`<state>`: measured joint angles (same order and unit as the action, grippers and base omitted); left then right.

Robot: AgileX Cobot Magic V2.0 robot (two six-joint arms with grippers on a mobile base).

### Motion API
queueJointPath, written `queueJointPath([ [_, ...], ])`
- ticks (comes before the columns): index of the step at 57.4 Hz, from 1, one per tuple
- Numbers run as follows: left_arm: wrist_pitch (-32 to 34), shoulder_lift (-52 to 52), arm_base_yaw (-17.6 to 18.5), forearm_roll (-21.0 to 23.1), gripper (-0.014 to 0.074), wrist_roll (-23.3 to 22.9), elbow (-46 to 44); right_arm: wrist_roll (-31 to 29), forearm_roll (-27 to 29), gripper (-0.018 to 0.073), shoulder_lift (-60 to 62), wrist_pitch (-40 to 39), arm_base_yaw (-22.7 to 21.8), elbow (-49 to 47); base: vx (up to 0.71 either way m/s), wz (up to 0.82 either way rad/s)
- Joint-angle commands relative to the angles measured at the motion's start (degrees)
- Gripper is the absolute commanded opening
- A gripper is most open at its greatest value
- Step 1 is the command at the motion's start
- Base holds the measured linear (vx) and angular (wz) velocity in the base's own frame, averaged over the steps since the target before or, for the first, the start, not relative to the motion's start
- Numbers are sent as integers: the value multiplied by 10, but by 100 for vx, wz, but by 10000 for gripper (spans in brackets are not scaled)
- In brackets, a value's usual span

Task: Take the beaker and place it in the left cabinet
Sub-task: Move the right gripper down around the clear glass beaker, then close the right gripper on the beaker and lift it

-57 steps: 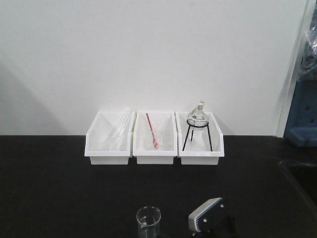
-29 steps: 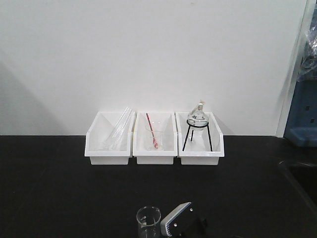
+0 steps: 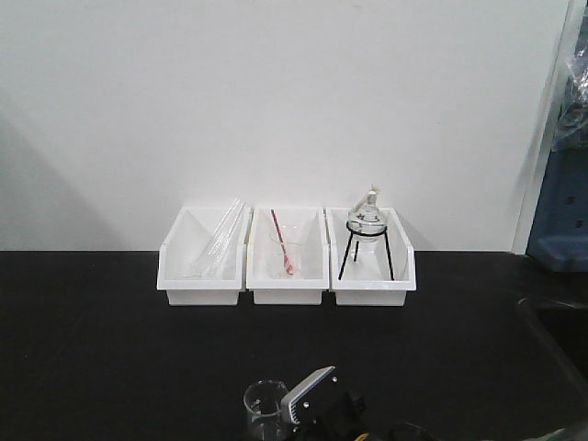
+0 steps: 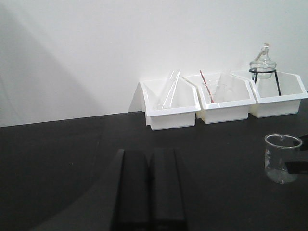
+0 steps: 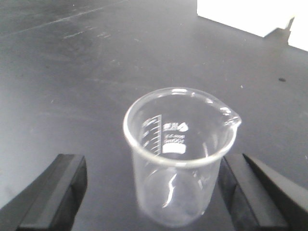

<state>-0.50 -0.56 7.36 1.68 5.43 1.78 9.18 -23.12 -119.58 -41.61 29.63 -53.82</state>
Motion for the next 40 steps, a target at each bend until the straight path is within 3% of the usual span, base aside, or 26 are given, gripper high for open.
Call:
queueJointPath([
  [1,48,-10,0,4,1,-2,9,-5,6,606,22,-41,0,-29,0,0],
  [40,48,-10,0,4,1,-2,9,12,5,571,-25,-46,1,-91,0,0],
])
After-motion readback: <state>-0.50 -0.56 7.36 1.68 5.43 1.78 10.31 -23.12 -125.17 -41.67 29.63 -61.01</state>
